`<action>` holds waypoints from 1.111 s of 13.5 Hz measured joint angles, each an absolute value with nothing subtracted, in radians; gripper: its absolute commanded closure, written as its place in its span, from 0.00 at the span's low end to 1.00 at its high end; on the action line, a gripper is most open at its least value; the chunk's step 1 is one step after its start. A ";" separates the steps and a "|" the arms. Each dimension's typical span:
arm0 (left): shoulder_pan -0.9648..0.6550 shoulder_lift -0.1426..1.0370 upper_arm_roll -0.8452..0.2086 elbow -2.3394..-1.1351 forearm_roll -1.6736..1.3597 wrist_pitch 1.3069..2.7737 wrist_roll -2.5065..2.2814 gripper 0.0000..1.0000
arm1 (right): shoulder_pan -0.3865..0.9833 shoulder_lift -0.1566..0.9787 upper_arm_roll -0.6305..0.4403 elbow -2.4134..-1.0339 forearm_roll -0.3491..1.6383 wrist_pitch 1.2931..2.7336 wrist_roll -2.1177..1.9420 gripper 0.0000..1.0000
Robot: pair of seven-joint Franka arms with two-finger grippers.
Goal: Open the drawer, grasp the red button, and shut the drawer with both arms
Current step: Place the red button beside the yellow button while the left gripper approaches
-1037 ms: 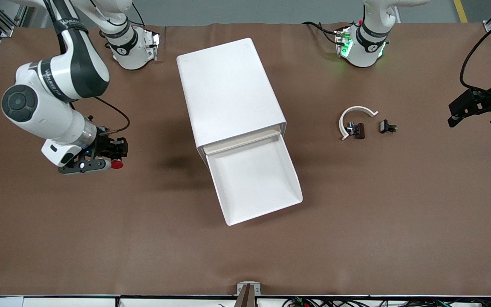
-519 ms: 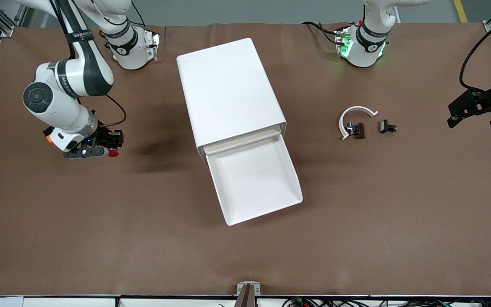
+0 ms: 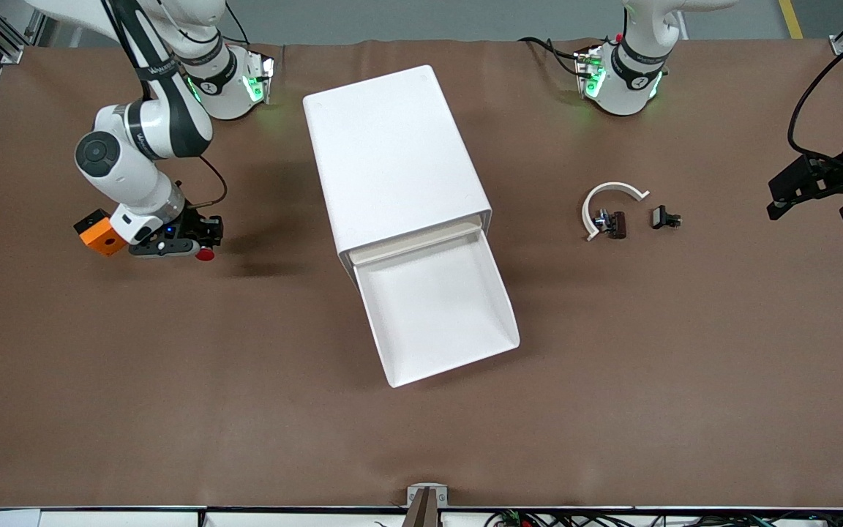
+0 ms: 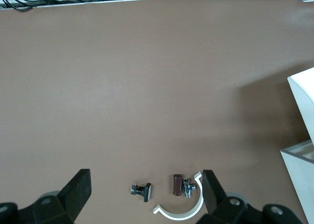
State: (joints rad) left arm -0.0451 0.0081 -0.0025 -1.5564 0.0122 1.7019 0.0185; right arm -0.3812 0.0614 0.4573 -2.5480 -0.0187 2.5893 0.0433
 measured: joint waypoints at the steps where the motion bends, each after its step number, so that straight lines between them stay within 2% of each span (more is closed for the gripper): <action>1: -0.051 0.018 -0.004 -1.557 0.004 1.702 0.018 0.00 | -0.396 0.071 0.457 -2.554 -0.019 2.591 0.043 1.00; 4: -0.082 0.079 -0.013 -1.560 -0.090 1.738 0.015 0.00 | -0.435 0.113 0.455 -2.558 -0.019 2.591 0.040 1.00; 10: -0.146 0.281 -0.034 -1.558 -0.173 1.985 -0.033 0.00 | -0.465 0.190 0.454 -2.561 -0.019 2.594 0.040 1.00; 15: -0.207 0.471 -0.036 -1.447 -0.187 2.189 -0.206 0.00 | -0.466 0.217 0.454 -2.563 -0.019 2.594 0.040 1.00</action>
